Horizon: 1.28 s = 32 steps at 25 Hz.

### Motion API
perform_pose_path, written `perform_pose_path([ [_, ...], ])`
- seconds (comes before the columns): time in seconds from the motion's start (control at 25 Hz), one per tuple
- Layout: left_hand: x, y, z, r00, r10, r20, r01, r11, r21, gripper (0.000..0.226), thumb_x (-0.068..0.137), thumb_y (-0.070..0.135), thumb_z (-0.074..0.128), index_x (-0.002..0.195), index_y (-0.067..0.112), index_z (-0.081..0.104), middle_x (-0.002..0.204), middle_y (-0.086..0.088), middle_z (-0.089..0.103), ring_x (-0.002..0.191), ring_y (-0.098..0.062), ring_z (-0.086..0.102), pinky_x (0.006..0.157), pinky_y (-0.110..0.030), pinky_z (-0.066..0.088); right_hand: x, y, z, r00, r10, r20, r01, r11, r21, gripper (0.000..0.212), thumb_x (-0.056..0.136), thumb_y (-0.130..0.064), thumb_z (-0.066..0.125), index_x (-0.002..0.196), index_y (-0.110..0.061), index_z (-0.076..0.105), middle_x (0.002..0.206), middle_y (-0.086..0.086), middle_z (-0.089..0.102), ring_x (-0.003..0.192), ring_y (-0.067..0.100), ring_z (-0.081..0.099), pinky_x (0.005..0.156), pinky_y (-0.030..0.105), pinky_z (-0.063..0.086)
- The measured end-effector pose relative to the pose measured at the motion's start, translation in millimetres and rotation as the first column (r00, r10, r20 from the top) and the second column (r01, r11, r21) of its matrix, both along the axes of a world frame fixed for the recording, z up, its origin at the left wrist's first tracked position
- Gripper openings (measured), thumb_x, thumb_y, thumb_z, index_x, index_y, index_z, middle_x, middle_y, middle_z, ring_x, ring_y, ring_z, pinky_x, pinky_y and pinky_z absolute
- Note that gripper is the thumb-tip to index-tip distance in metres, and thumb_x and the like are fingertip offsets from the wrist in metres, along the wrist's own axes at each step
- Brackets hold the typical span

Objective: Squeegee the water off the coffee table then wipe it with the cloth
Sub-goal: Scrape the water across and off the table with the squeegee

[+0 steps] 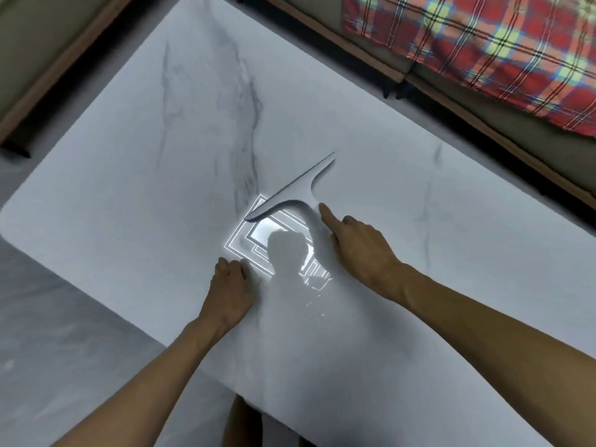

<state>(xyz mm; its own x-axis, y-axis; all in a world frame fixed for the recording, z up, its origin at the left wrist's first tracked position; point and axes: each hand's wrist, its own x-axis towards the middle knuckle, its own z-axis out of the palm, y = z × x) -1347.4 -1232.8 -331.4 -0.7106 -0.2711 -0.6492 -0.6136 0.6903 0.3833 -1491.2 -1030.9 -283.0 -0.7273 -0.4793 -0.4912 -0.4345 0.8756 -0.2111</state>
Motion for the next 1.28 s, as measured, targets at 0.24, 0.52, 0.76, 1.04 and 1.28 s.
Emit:
perform_pose_path([
  [0.24,29,47,-2,0.97,-0.079,0.228,0.07,0.996,0.049,0.037,0.084,-0.002,0.039,0.121,0.0,0.041,0.143,-0.035,0.022,0.133,-0.05,0.028,0.109,-0.051,0.032,50,143,9,0.994,0.11,0.012,-0.111,0.986,0.122,0.064,0.098,-0.022,0.035,0.152,-0.039,0.004,0.085,-0.001,0.042,0.056,0.024,0.044,0.054,0.031,0.036],
  [0.52,39,59,4,0.988,-0.039,0.147,0.03,0.998,0.062,0.018,0.084,-0.003,0.041,0.099,0.006,0.043,0.11,-0.015,0.046,0.094,-0.033,0.05,0.075,-0.035,0.038,76,217,45,0.992,0.086,-0.089,-0.066,0.977,0.204,0.056,0.096,-0.027,0.038,0.148,-0.042,0.023,0.072,-0.006,0.042,0.054,0.022,0.045,0.052,0.03,0.032],
  [0.76,69,33,17,0.973,0.23,0.033,-0.228,0.973,-0.046,0.013,0.084,0.006,0.038,0.093,0.014,0.043,0.078,-0.004,0.056,0.064,-0.022,0.053,0.049,-0.03,0.034,102,106,36,0.964,0.267,0.009,-0.266,0.96,-0.084,0.045,0.101,-0.044,0.031,0.145,-0.046,0.022,0.102,0.001,0.061,0.082,0.033,0.065,0.063,0.034,0.042],
  [1.04,117,-15,16,0.944,0.329,-0.014,-0.329,0.939,-0.105,0.018,0.084,0.005,0.041,0.097,0.016,0.041,0.072,-0.002,0.055,0.06,-0.021,0.054,0.045,-0.027,0.032,194,1,0,0.748,0.662,0.041,-0.65,0.744,-0.156,0.048,0.104,-0.027,0.034,0.151,-0.029,0.023,0.107,0.01,0.059,0.07,0.034,0.061,0.056,0.036,0.035],
  [1.28,146,-5,12,0.984,0.138,0.11,-0.143,0.989,0.045,0.026,0.077,0.002,0.045,0.097,0.018,0.041,0.08,-0.001,0.054,0.065,-0.015,0.051,0.049,-0.027,0.032,205,42,-6,0.904,0.426,-0.002,-0.426,0.903,-0.063,0.052,0.099,-0.025,0.041,0.147,-0.04,0.027,0.1,0.005,0.06,0.067,0.033,0.061,0.055,0.032,0.03],
])
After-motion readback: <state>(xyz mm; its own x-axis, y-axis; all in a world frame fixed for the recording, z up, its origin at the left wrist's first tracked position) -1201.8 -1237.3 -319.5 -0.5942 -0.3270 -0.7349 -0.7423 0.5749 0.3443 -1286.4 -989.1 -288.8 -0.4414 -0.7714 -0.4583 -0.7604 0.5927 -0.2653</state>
